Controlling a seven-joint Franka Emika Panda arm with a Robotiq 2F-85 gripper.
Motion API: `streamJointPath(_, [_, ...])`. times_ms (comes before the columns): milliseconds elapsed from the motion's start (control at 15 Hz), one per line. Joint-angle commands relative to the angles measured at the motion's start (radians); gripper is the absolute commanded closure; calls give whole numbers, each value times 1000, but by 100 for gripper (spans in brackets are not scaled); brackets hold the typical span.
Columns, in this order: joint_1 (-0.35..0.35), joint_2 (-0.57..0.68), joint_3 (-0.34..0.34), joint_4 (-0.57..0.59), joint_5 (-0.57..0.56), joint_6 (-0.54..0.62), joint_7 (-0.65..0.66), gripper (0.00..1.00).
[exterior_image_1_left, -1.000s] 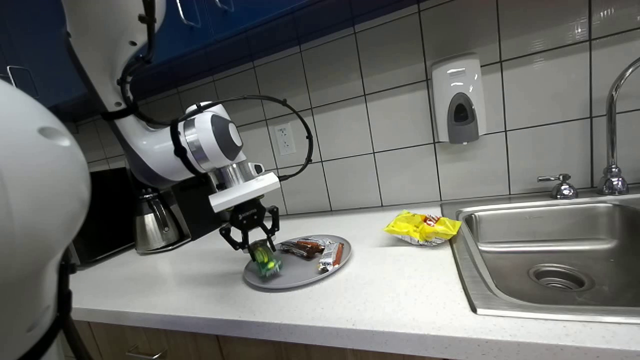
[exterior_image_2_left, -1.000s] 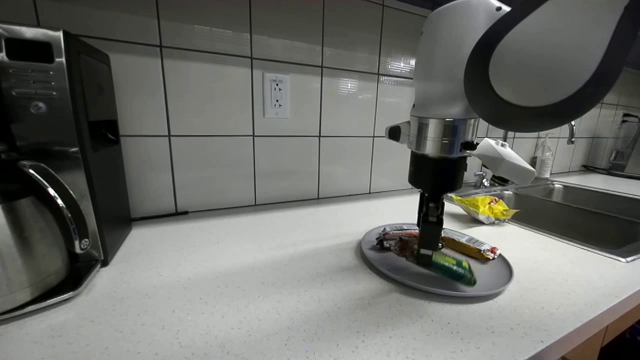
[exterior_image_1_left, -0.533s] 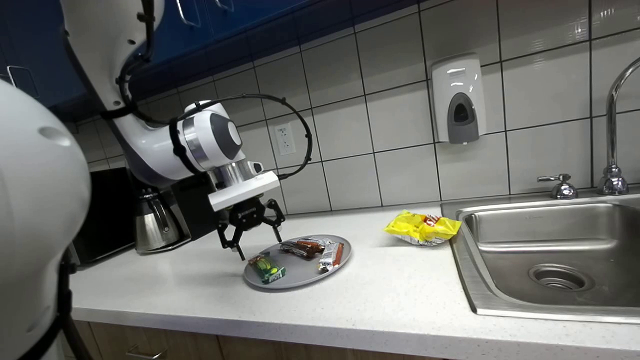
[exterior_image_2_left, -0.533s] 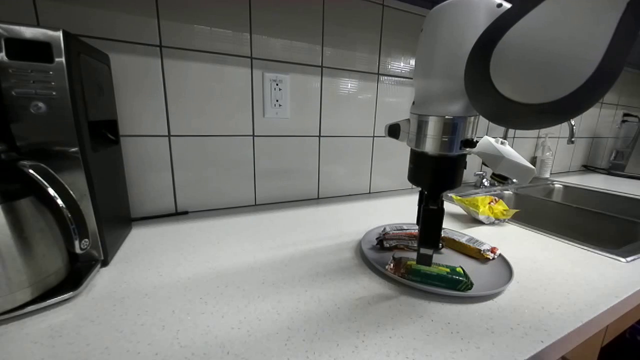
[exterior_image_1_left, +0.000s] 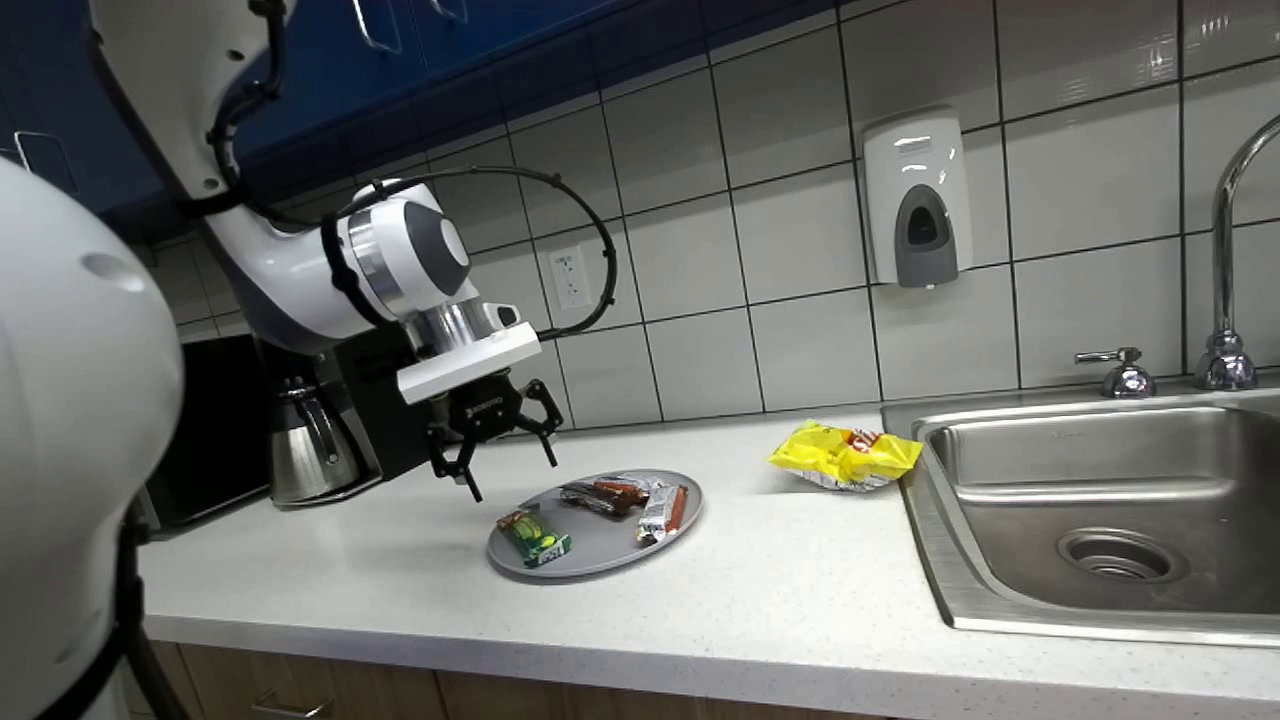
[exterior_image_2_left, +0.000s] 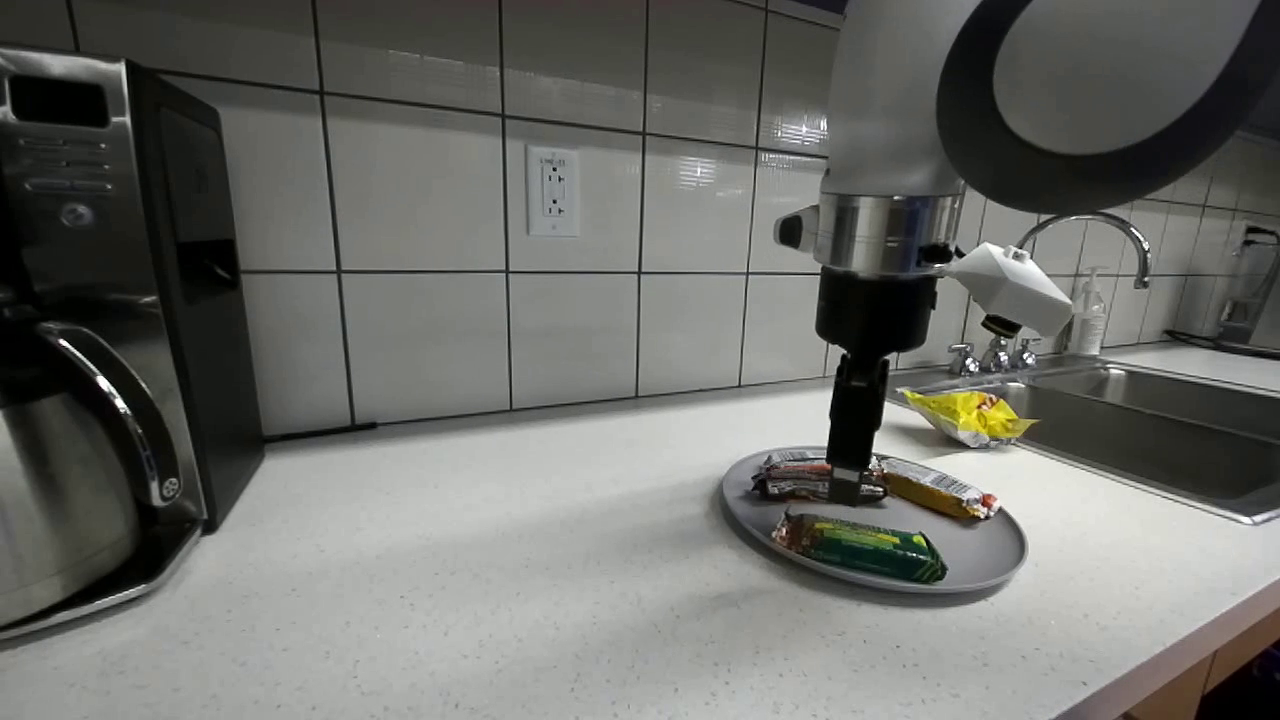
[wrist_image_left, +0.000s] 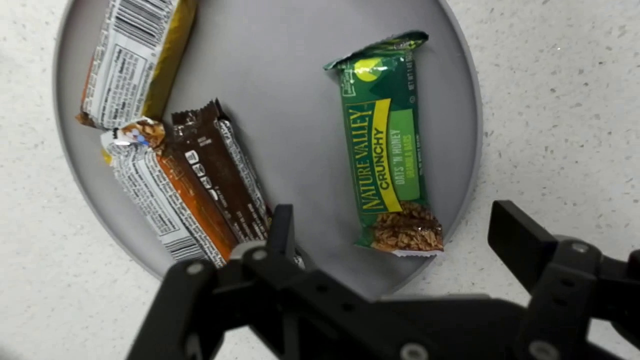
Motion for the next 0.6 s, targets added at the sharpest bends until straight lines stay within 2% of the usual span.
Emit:
streamJointPath(0, [-5,-96,10,-23,-7,-74,80,0])
streamJointPath(533, [-10,-236,12,-31,6,-172,133,0])
